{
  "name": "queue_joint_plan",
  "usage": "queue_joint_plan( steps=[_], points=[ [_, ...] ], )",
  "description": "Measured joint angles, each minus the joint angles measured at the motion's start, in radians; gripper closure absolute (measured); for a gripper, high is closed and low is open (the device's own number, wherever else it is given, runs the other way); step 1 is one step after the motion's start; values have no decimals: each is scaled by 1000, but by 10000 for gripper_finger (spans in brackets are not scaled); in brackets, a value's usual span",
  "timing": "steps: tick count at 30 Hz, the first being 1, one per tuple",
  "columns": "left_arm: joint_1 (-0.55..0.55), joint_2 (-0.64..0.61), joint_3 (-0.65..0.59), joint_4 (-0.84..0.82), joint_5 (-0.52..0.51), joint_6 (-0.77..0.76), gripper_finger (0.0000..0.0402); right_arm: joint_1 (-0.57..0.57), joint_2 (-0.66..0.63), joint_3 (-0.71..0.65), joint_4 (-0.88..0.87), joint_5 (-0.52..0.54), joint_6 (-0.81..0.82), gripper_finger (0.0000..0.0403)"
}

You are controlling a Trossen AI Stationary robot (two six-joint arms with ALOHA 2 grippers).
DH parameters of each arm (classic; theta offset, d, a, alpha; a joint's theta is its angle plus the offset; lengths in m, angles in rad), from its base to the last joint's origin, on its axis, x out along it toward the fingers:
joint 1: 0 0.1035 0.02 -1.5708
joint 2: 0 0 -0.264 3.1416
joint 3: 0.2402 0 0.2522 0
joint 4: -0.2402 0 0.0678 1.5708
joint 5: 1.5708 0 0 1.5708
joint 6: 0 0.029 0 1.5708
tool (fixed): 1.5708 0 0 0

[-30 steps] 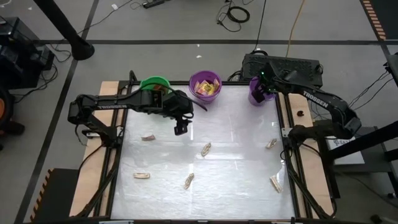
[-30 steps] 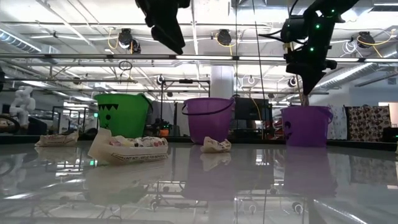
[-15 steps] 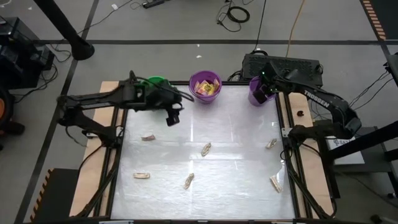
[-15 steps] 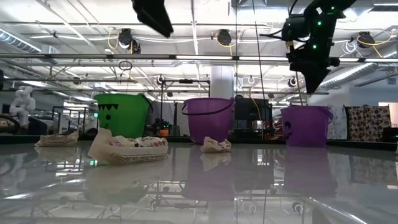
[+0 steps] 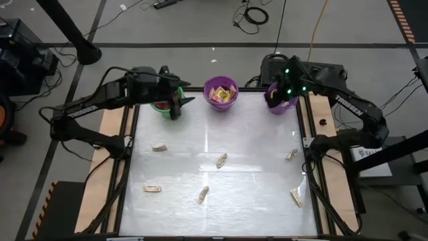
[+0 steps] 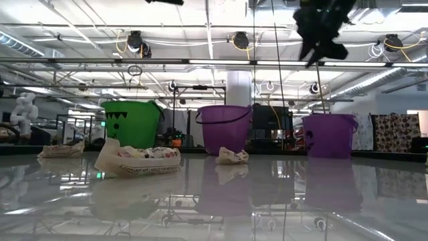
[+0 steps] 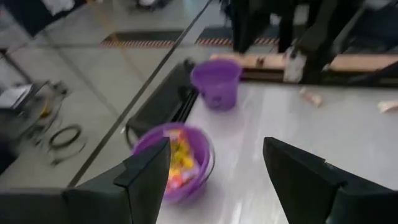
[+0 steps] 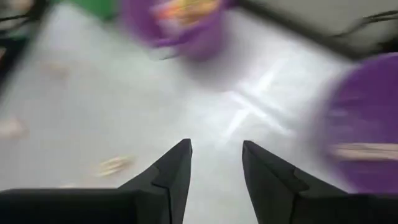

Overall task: Sort candy by brand, put in halloween buckets
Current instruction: Put the white candy pack in the right purple bucket

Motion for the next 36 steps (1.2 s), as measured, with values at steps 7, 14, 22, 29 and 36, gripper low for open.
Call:
queue_joint_plan(
  steps=[7, 14, 22, 29, 36],
  points=[
    [49, 17, 0, 59, 129, 34, 140, 299, 13, -1, -82, -42, 180, 271],
    [88, 41, 0, 50, 186, 32, 139, 601, 54, -2, -315, -33, 397, 271],
    [91, 87, 0, 19, 242, 56, 139, 828, 159, -2, -452, -2, 692, 271],
    [91, 164, 0, 10, 312, 63, 139, 867, 292, -134, -472, 100, 655, 271],
    [87, 218, 0, 19, 322, 39, 139, 821, 399, -309, -449, 93, 597, 271]
  ],
)
